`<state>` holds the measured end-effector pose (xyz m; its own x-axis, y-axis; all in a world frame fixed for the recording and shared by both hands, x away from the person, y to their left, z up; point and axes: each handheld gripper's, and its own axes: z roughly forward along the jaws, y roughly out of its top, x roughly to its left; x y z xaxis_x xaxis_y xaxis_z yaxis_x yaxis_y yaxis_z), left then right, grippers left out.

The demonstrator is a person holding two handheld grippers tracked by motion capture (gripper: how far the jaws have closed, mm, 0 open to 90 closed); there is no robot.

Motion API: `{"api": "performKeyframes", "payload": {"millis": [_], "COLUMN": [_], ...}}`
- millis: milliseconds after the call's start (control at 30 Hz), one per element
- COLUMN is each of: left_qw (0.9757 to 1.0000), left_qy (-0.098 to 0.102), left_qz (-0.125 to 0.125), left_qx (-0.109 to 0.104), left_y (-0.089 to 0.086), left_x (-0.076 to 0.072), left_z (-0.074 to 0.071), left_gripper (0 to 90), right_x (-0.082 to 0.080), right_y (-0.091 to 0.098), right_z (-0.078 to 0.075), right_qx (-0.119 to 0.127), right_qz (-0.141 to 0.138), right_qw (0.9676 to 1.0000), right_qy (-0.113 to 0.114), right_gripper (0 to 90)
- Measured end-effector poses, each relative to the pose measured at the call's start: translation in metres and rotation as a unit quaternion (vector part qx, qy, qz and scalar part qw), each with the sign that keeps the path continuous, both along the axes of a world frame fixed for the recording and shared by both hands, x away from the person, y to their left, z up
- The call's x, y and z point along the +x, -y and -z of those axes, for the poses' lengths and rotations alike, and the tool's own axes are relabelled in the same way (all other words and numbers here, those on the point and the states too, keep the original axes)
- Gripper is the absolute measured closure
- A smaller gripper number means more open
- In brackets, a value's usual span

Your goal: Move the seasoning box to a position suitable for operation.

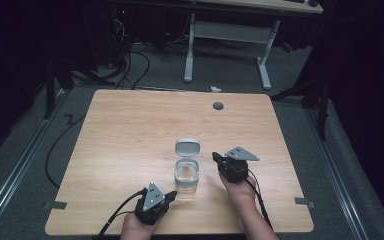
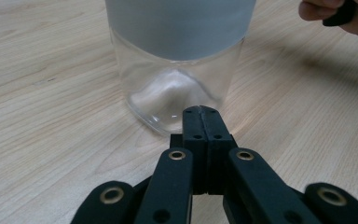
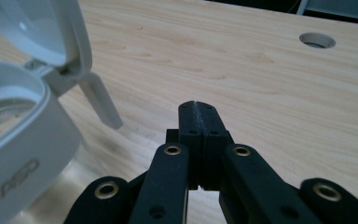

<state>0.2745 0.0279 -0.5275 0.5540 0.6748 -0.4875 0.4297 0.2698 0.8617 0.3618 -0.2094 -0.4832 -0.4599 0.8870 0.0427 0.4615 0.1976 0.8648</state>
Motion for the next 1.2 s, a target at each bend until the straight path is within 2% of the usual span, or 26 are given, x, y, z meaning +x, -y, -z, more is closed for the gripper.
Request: {"api": "performKeyframes", "payload": {"millis": [300,700,933,1200], "left_qw": [1.0000,1.0000,1.0000,1.0000], "left_qy": [0.000,-0.003,-0.005,-0.002], "left_qz": [0.004,0.007,0.006,0.007], "left_qx": [-0.003,-0.001,-0.003,-0.006], "left_y": [0.006,0.012,0.013,0.015], "left_x": [0.000,0.004,0.007,0.008], "left_z": [0.001,0.003,0.003,0.002], "left_gripper": [90.0,90.0,90.0,90.0], "right_x": [0.019,0.033,0.034,0.022], "right_y": [-0.016,-0.031,-0.036,-0.038], "right_z": [-0.021,-0.034,-0.040,-0.048], "right_qx": [0.009,0.018,0.023,0.026], "right_qz": [-0.007,-0.020,-0.029,-0.043], "right_qw": [0.9997,0.9991,0.9986,0.9975], "right_qy": [0.022,0.032,0.037,0.048], "right_gripper": [90.0,90.0,90.0,89.9]}}
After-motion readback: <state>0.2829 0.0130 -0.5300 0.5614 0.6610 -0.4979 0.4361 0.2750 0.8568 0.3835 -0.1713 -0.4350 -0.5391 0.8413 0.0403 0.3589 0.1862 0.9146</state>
